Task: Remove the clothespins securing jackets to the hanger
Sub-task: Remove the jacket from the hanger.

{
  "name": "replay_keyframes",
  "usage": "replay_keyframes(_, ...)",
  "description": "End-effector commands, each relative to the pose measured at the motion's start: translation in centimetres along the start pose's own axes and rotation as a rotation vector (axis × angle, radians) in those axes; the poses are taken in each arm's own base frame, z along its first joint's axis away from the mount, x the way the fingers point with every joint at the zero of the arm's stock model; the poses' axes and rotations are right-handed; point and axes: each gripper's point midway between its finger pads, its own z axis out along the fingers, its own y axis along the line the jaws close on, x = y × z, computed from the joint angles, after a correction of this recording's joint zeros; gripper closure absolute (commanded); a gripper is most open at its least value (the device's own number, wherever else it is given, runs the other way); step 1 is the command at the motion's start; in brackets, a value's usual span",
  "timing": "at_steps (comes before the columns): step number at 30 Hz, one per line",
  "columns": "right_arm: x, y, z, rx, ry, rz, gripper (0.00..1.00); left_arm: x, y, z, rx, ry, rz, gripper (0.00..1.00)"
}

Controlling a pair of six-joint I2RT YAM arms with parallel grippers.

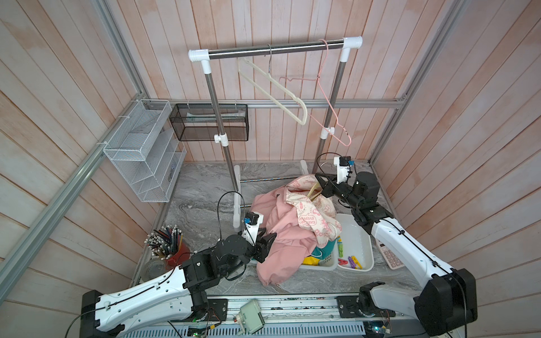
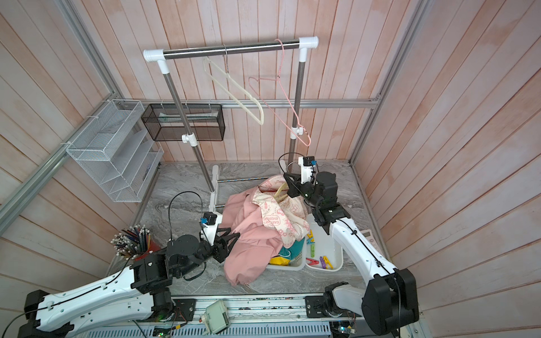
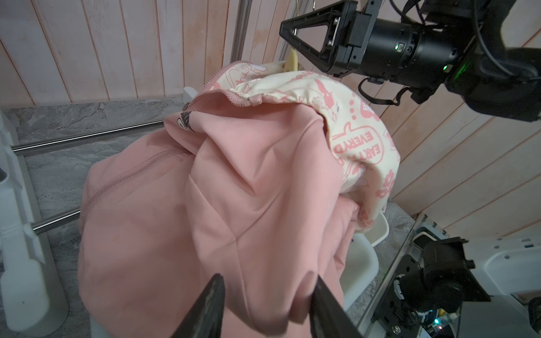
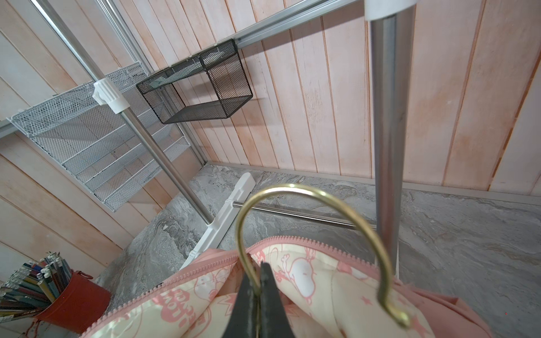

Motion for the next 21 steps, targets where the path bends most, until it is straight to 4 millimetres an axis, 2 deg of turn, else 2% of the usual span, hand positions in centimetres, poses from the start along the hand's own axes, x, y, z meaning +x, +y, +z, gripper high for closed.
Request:
replay_keyframes(1, -2.6, 0.8, -0.2, -0.010, -0.070, -0.020, 1.00, 0.1, -0.1, 0.2, 0.012, -0.005, 0.004, 0.52)
replay_keyframes(3, -2.7, 0.8, -0.3, -0.013, -0.072, -0.016, 1.00, -0.2, -0.4, 0.4, 0.020, -0.008, 0.017, 0.55)
replay_keyframes(6, -2.8, 0.9, -0.3, -0.017, -0.074, -0.012, 1.00, -0.3, -0.8, 1.0, 0.029, 0.001, 0.044, 0.67)
replay_keyframes(11, -2.9, 0.6, -0.5, 0.013, -0.078, -0.022, 1.00, -0.4, -0.7, 1.3, 0.027, 0.011, 0.053, 0.99)
replay_keyframes(18, -3.3, -1.8, -0.5, 0.084, -0.083, -0.001, 1.00, -0.9, 1.0, -1.1, -0.012, -0.045, 0.019, 1.00)
replay_keyframes(21, -3.6, -3.0, -0.4, 0.113, -0.088, 0.023, 1.00, -0.2, 1.9, -1.8, -0.035, -0.044, 0.008, 1.00)
